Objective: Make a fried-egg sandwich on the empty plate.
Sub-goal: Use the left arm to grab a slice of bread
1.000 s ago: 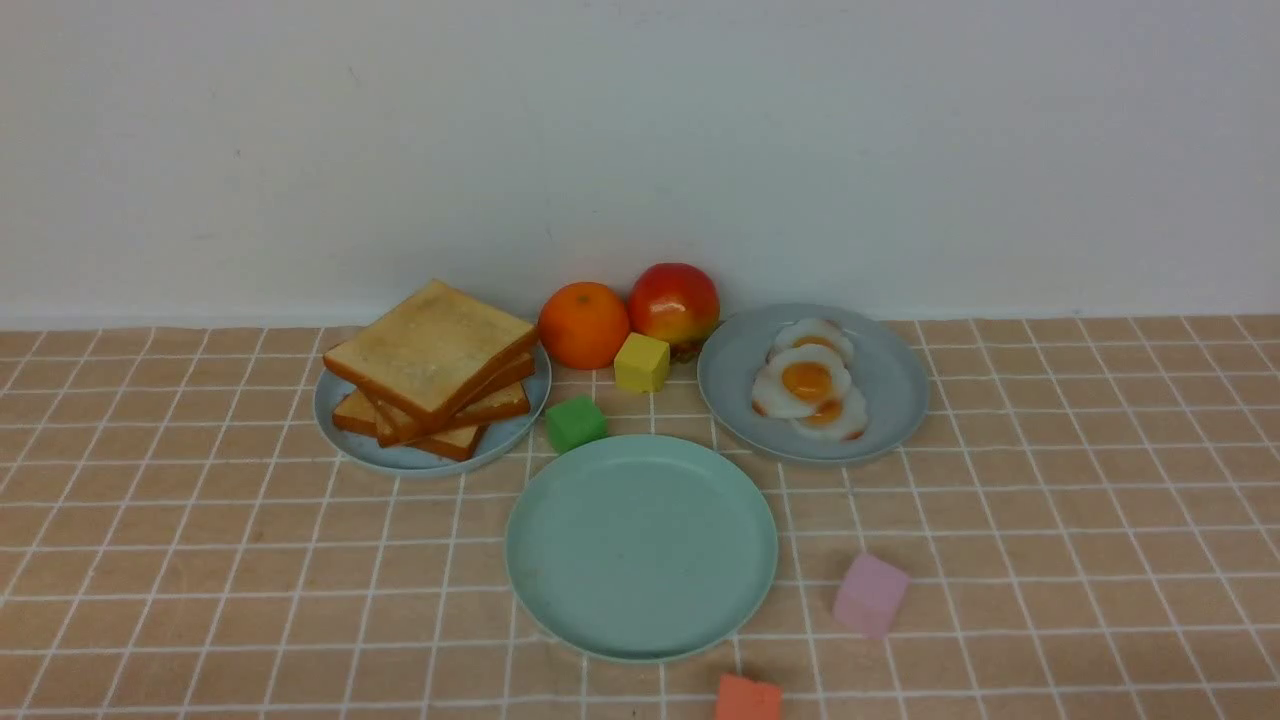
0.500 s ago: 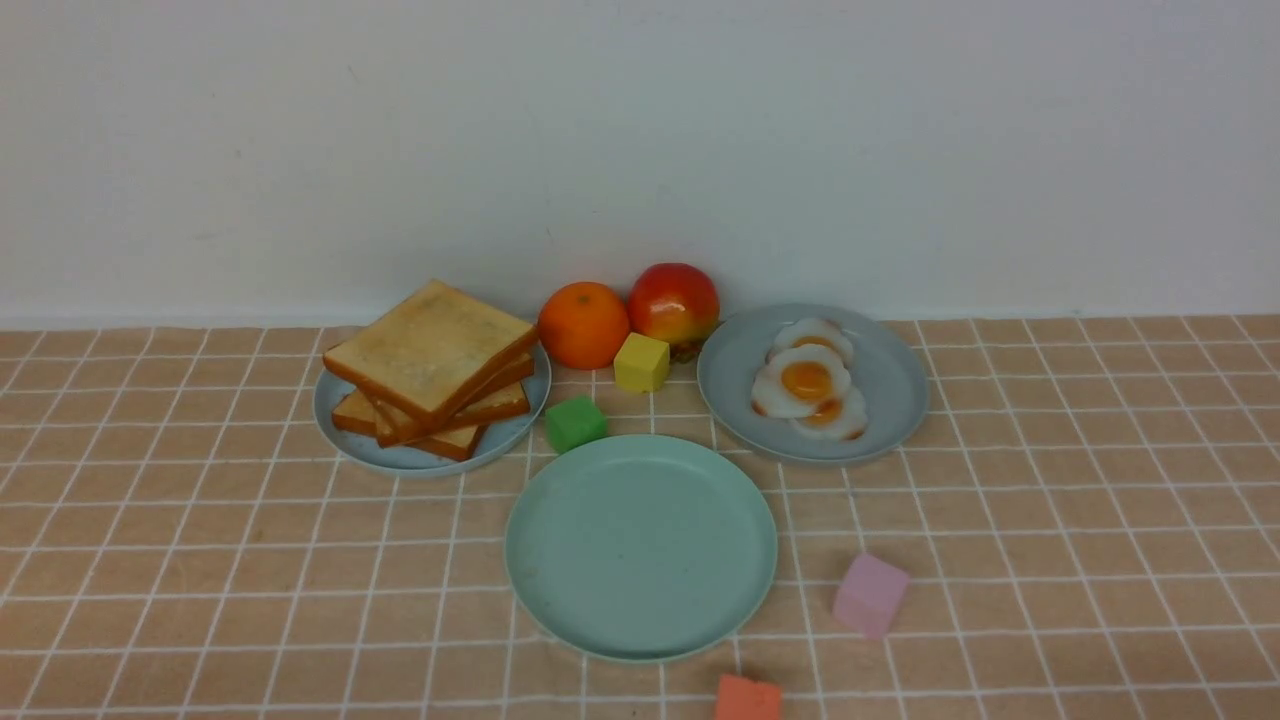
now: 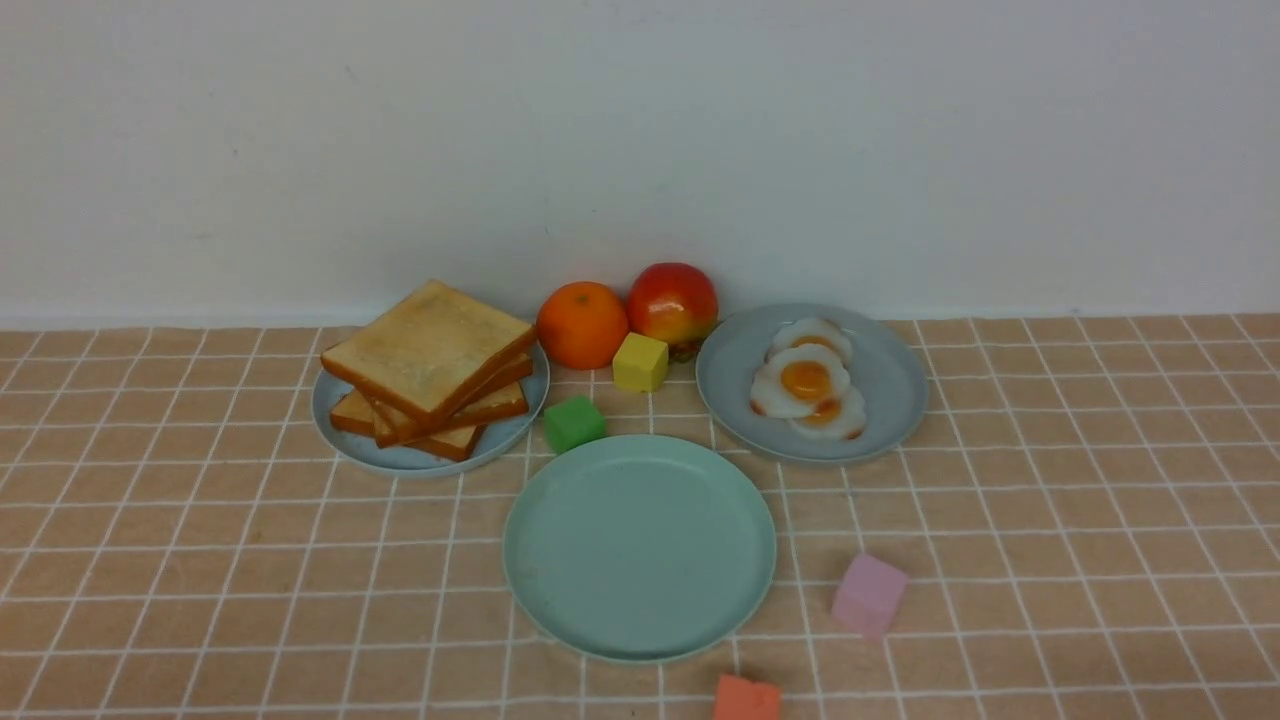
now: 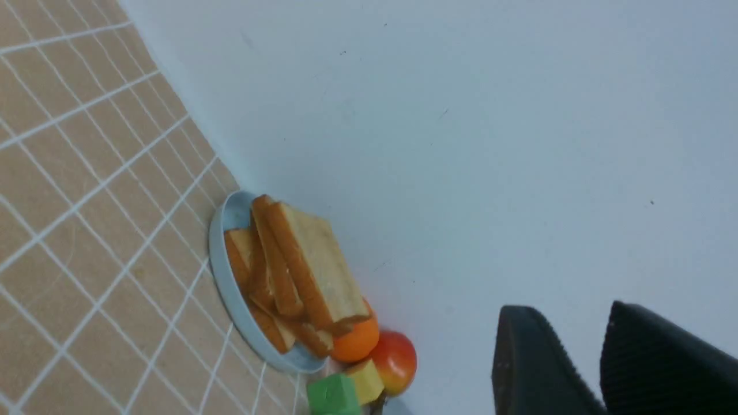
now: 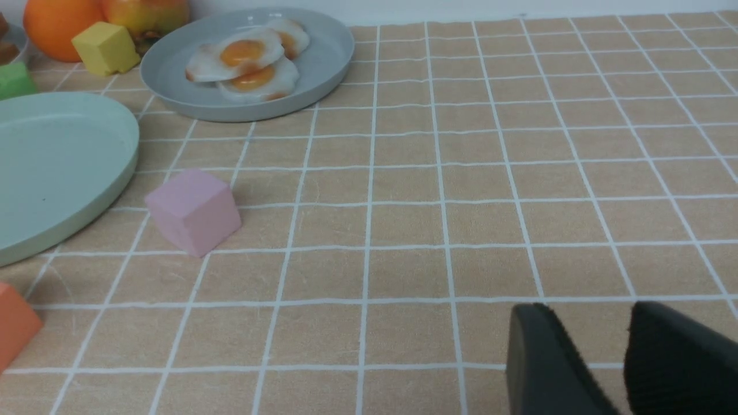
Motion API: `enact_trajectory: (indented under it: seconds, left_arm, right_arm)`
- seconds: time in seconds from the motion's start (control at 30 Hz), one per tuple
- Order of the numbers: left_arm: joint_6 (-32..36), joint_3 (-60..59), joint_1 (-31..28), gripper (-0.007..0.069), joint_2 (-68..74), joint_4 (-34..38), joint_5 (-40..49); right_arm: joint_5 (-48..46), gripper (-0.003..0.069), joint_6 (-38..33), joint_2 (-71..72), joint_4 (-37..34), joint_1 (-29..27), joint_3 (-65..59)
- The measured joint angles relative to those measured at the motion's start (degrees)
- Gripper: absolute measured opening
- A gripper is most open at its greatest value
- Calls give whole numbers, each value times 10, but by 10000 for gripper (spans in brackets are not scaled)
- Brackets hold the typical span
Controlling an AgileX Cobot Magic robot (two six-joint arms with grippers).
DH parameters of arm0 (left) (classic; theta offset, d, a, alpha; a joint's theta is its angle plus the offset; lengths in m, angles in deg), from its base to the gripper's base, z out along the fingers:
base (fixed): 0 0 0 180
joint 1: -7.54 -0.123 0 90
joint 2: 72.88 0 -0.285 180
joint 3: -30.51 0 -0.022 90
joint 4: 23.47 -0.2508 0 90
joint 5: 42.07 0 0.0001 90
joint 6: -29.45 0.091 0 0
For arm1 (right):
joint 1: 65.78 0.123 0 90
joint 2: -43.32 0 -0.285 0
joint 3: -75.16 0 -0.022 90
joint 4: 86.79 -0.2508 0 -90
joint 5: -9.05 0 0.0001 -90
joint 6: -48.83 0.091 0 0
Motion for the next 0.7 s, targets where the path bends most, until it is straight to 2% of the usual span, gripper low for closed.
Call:
enact_trajectory:
  seconds: [0.13, 0.17, 0.27, 0.3, 0.33, 0.37, 0.47, 0.57, 0.67, 0.7]
  left_arm:
    - [15, 32, 0, 160, 1, -12, 63]
    - [44, 69, 0, 108, 17, -29, 100]
    - [123, 137, 2, 15, 81, -48, 169]
    - [137, 147, 4, 2, 92, -50, 173]
    - [182, 178, 12, -13, 128, -53, 204]
    - [234, 215, 28, -13, 170, -56, 232]
    - [316, 287, 76, -13, 253, -59, 308]
    - [357, 350, 121, -13, 333, -64, 377]
    - [380, 398, 150, -13, 405, -78, 414]
    - [387, 422, 159, -13, 448, -83, 416]
  right_arm:
    - [0, 239, 0, 0, 0, 0, 0]
    - [0, 239, 0, 0, 0, 0, 0]
    - [0, 239, 0, 0, 0, 0, 0]
    - [0, 239, 0, 0, 0, 0, 0]
    - [0, 239, 0, 0, 0, 0, 0]
    - [0, 239, 0, 0, 0, 0, 0]
    - [0, 239, 0, 0, 0, 0, 0]
    - [7, 239, 1, 0, -3, 0, 0]
    - [29, 239, 22, 0, -45, 0, -5]
    - [49, 239, 49, 0, -105, 0, -6]
